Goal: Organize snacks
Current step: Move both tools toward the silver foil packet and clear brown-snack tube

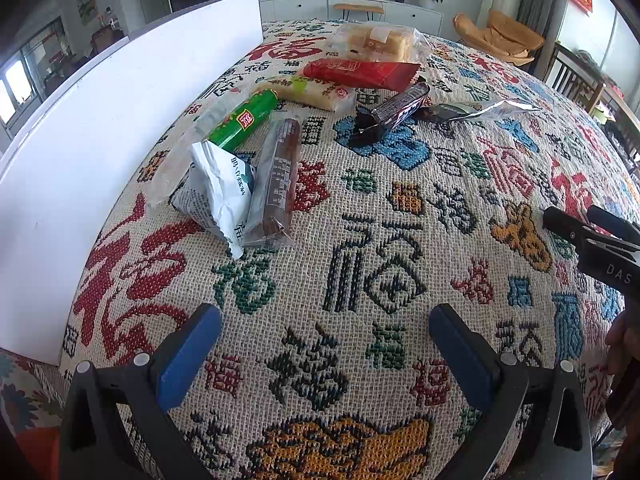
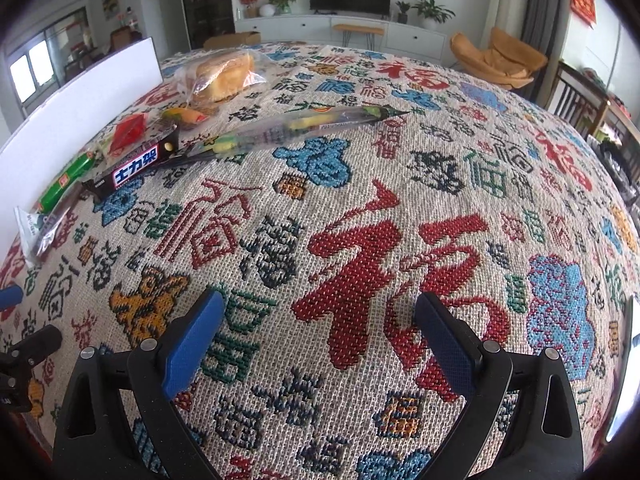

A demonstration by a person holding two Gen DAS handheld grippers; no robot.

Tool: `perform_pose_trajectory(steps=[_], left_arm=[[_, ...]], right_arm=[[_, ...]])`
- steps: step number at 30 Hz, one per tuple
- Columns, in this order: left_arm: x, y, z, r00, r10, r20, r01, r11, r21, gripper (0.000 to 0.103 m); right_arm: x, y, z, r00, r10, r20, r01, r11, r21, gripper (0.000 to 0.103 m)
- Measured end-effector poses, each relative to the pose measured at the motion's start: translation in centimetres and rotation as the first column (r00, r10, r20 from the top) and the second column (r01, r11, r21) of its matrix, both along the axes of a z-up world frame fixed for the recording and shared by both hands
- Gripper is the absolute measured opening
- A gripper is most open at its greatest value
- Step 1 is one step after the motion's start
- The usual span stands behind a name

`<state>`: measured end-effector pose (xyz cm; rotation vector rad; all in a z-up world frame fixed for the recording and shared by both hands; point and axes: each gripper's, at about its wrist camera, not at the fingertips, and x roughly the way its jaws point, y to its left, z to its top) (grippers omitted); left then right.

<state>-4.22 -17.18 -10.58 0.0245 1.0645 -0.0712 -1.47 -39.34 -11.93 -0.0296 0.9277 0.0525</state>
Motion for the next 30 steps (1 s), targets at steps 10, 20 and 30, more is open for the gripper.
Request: perform_pose_trajectory(steps=[10,20,30], left_arm=[[-1.9,-1.5,-0.5,1.0,0.001,-0.002,-0.001,1.0,0.0,0.103],[-1.4,3.3,2.4,0.997,0.047,0.059,-0.034,0.98,-0.198,0.103],[-1.2,9.6,2.7,0.969,0.242,0.058,-0.188,0.865,-0.465,0.103]], right_arm=[[0.0,0.0,0.0,1.0,0.0,0.0,0.0,1.0,0.0,0.098],[0.0,0.0,0.0,1.0,0.001,-0.001,-0.001,1.0,0.002,0.099],[0.0,0.0,0.0,1.0,0.001,-0.001,-0.001,1.0,0.001,0.099]])
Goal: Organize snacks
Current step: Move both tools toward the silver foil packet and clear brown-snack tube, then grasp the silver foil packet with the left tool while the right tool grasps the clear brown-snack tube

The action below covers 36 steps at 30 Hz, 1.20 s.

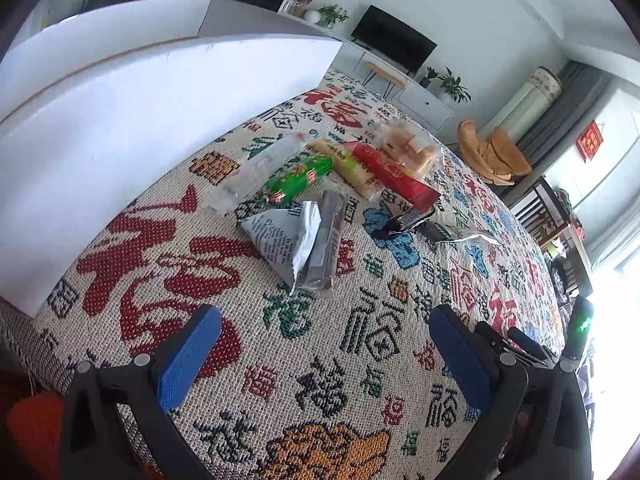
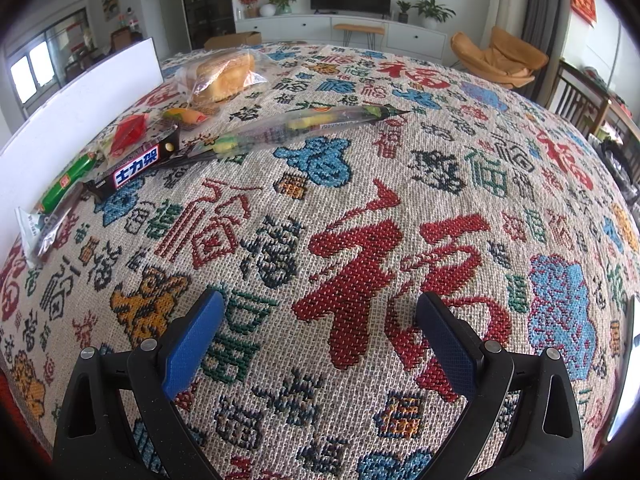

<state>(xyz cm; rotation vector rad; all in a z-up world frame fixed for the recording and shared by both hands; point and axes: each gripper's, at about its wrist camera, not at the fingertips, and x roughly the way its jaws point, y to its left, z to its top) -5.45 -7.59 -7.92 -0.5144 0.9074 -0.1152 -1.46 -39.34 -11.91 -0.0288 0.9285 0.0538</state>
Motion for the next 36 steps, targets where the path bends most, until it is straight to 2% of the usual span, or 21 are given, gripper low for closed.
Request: perform_pose_trajectory(steps=[9,10,13,17,19,20,23,24,26,30,33,34,36], left_arm=[[0.9,3.4,-0.9,0.998,0.047,-0.029,-0.049,0.996,-0.073,0.102],[0.9,3.0,-0.7,0.998,0.045,-0.031,-0.047,0.997,-0.063,0.102],[2.2,2.2,-0.2,0.998,0.044,-0.054,-0.041,0.998,0.049,0.1],[5.4,-0.2,-0.8,0.996,0.021,-0.091,-0.003,0.981,0.194,0.095],[6.6,-0.9,-1.6,0.991,0.042,-0.125,-0.01,0.97,0.244,0.084],[6.9,-0.8,-2.1,0.989,0.051,-0.139,-0.016,0.97,0.242,0.073],[6.3,0.2,-1.7,0.996,0.044,-0.08,-0.026,0.979,0.204,0.039],[6.0,0.4,-1.7,0.996,0.037,-0.087,-0.018,0.979,0.205,0.033],[4.8,0.8,-1.7,0.996,0.012,-0.085,0.005,0.979,0.204,0.031],[2.9,1.0,-1.2,0.996,-0.046,-0.08,0.056,0.99,0.129,0.031],[3.4,0.9,-1.4,0.995,-0.043,-0.091,0.056,0.988,0.145,0.032],[3.6,1.0,-1.7,0.994,-0.032,-0.106,0.048,0.987,0.155,0.034],[3.7,1.0,-2.0,0.993,-0.022,-0.12,0.04,0.987,0.153,0.047]], right_arm=[[0.0,0.0,0.1,1.0,0.0,0.0,0.0,1.0,0.0,0.099],[0.0,0.0,0.1,1.0,0.0,0.0,0.0,1.0,0.0,0.099],[0.0,0.0,0.1,1.0,0.0,0.0,0.0,1.0,0.0,0.099],[0.0,0.0,0.1,1.0,0.0,0.0,0.0,1.0,0.0,0.099],[0.0,0.0,0.1,1.0,0.0,0.0,0.0,1.0,0.0,0.099],[0.0,0.0,0.1,1.0,0.0,0.0,0.0,1.0,0.0,0.099],[0.0,0.0,0.1,1.0,0.0,0.0,0.0,1.0,0.0,0.099],[-0.1,0.0,0.1,1.0,0.0,0.0,0.0,1.0,0.0,0.099],[0.0,0.0,0.1,1.0,0.0,0.0,0.0,1.0,0.0,0.099],[0.0,0.0,0.1,1.0,0.0,0.0,0.0,1.0,0.0,0.099],[-0.1,0.0,0.1,1.0,0.0,0.0,0.0,1.0,0.0,0.099],[-0.1,0.0,0.1,1.0,0.0,0.0,0.0,1.0,0.0,0.099],[0.0,0.0,0.1,1.0,0.0,0.0,0.0,1.0,0.0,0.099]])
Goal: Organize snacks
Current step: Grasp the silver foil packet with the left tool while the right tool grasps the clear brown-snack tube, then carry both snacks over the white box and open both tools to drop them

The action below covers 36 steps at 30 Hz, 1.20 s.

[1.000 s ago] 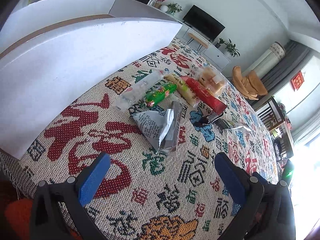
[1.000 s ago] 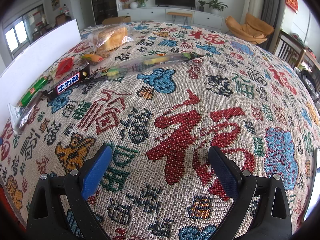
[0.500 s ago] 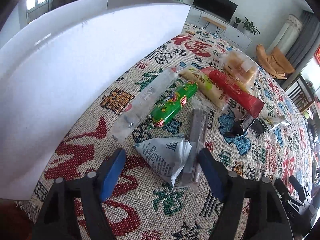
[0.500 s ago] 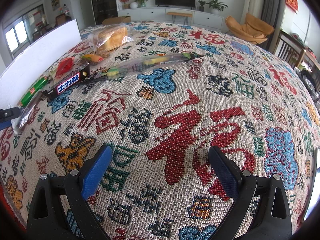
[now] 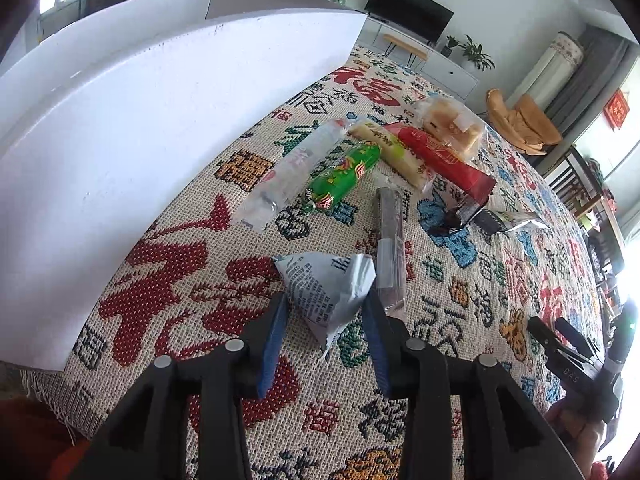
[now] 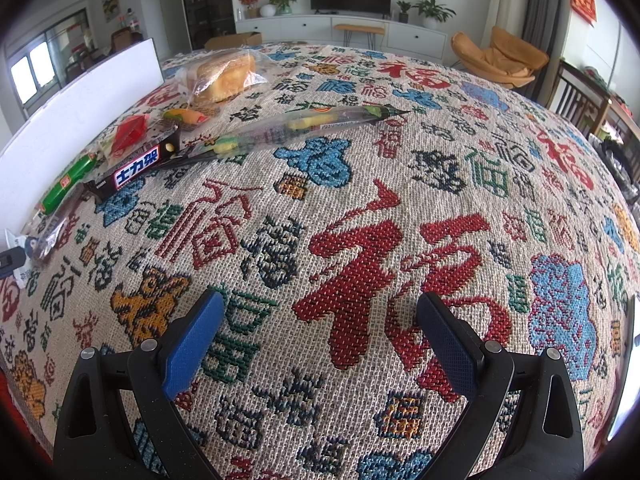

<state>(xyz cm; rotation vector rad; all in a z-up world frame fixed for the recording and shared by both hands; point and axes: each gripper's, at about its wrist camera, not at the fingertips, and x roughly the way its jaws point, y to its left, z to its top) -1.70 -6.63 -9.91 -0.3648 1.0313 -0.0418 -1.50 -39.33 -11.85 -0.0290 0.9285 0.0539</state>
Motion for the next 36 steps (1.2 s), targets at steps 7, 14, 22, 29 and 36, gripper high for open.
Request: perform_pose_trajectory(steps=[7,14,22,29,36], left_arm=[[0.6,-0.2,0.0,0.999,0.019,0.026,-0.02,0.998,0.053,0.055],[-2.2,1.5,2.1,0.983,0.087,0.165,-0.085,0.996,-0.023,0.037],[-5.9,2.5,4.9,0.94,0.136,0.314,-0.128,0.991,-0.048,0.037],[-7.1,3.2,4.7,0.935,0.148,0.321,-0.134,0.989,-0.064,0.037],[-6.5,3.1,4.6,0.937,0.125,0.325,-0.105,0.991,-0.079,0.037]], right_arm=[[0.0,0.0,0.0,1.0,0.0,0.0,0.0,1.0,0.0,0.099],[0.3,0.3,0.3,0.998,-0.027,-0.056,0.028,1.0,0.011,0.097],[4.4,13.8,5.2,0.936,0.308,-0.173,-0.222,0.894,0.389,0.095],[8.2,22.8,1.4,0.881,0.297,-0.367,-0.252,0.953,0.167,0.065],[6.6,21.7,1.6,0.875,0.354,-0.332,-0.302,0.933,0.197,0.017]])
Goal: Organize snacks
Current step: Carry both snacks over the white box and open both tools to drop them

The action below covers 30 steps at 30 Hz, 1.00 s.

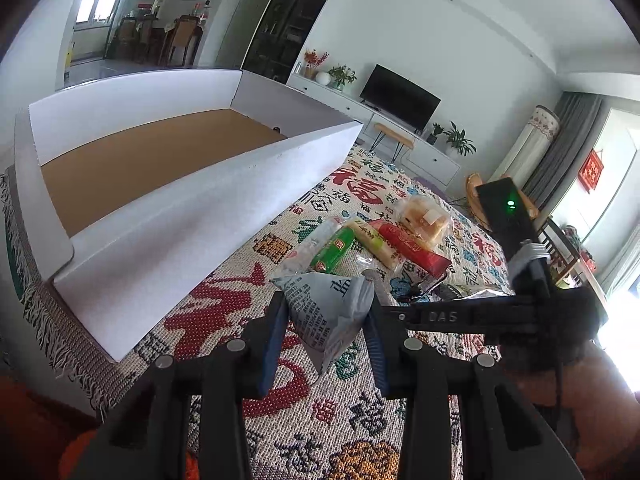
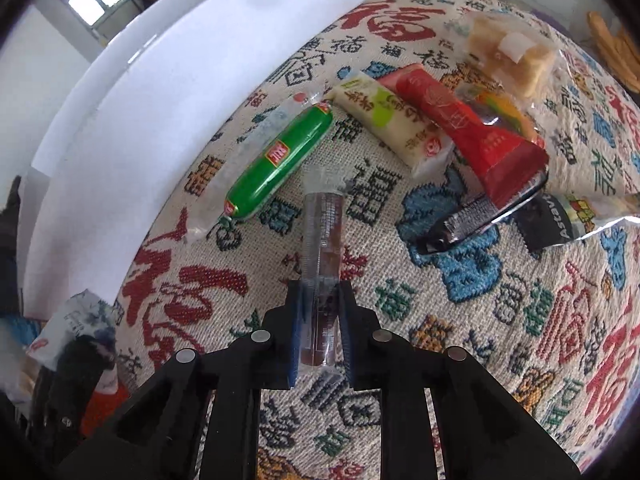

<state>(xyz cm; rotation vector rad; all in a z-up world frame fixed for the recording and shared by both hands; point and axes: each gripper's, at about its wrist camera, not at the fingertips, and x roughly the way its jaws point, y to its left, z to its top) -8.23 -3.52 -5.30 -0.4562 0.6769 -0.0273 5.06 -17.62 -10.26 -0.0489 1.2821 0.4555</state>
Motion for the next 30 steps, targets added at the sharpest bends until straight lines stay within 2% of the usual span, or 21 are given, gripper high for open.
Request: perform_pose_trajectory(steps=[5,7,9,11,14,16,18,20,21,22,23,24,25,28,30], left_arm=[[-0.2,0.3,0.3,1.0,0.002,0.01,-0.002,1.0,-0.019,0.037],[-0.4,0.5,0.8,1.0,0.005,-0.008,-0.005,0.999,-0.048,0.037],[-0.7,1.1,2.4,1.0,0.002,-0.005,-0.003,0.996,-0.089,0.037],[-1.0,2.2,5.2,1.0,0.014,0.025,-0.012,0.994,-0.106,0.037],[-0.4,5.5,9.1,0.996,0.057,0.066,-0.05,0.994,-0.101,0.037],[0.7,8.0,10.6,0.994,0.095,0.062,-0.09,0.993,-0.073,0.037],[2.2,10.5,11.0,0.988,0.148,0.04,-0.148,0.989,-0.007,0.037],[4.2,12.9,10.3,0.983,0.184,-0.029,-0.183,0.982,0.04,0.037],[5.2,14.1,9.6,0.976,0.203,-0.076,-0.199,0.978,0.058,0.041],[6.0,15.2,8.9,0.968,0.222,-0.116,-0.215,0.974,0.071,0.047],[6.4,16.2,8.4,0.96,0.241,-0.146,-0.23,0.969,0.084,0.068],[6.6,17.0,8.0,0.951,0.264,-0.159,-0.25,0.963,0.098,0.085],[6.3,17.5,7.8,0.946,0.286,-0.151,-0.272,0.956,0.111,0.087],[5.6,18.1,7.4,0.943,0.306,-0.133,-0.292,0.95,0.114,0.092],[5.3,17.2,7.0,0.947,0.291,-0.134,-0.279,0.955,0.101,0.093]], right_arm=[[-2.2,-3.2,2.6,1.0,-0.031,0.001,0.031,0.989,0.147,0.017],[-2.6,-4.2,3.4,0.999,-0.047,-0.012,0.048,0.98,0.195,0.017],[-2.5,-4.4,4.6,0.999,-0.044,-0.011,0.045,0.973,0.224,0.017],[-2.7,-3.9,6.9,1.0,-0.017,0.025,0.011,0.971,0.239,0.017],[-2.1,-1.0,11.3,0.994,0.043,0.099,-0.069,0.958,0.28,0.017],[-1.4,2.4,14.2,0.984,0.1,0.147,-0.141,0.943,0.303,0.018],[-0.9,6.2,16.1,0.969,0.146,0.2,-0.203,0.931,0.305,0.018],[-0.2,9.9,17.2,0.956,0.179,0.231,-0.246,0.92,0.305,0.018],[0.3,11.6,17.5,0.953,0.185,0.24,-0.255,0.916,0.308,0.019],[0.7,13.0,17.7,0.95,0.193,0.247,-0.265,0.914,0.306,0.024],[0.8,14.0,17.9,0.946,0.195,0.26,-0.271,0.915,0.298,0.034],[0.8,14.6,18.2,0.941,0.191,0.278,-0.272,0.917,0.292,0.044],[0.8,14.9,18.6,0.938,0.18,0.297,-0.269,0.918,0.292,0.061],[0.2,13.7,19.2,0.929,0.171,0.328,-0.278,0.907,0.316,0.062],[-0.2,12.2,19.3,0.921,0.16,0.355,-0.272,0.917,0.292,0.063]])
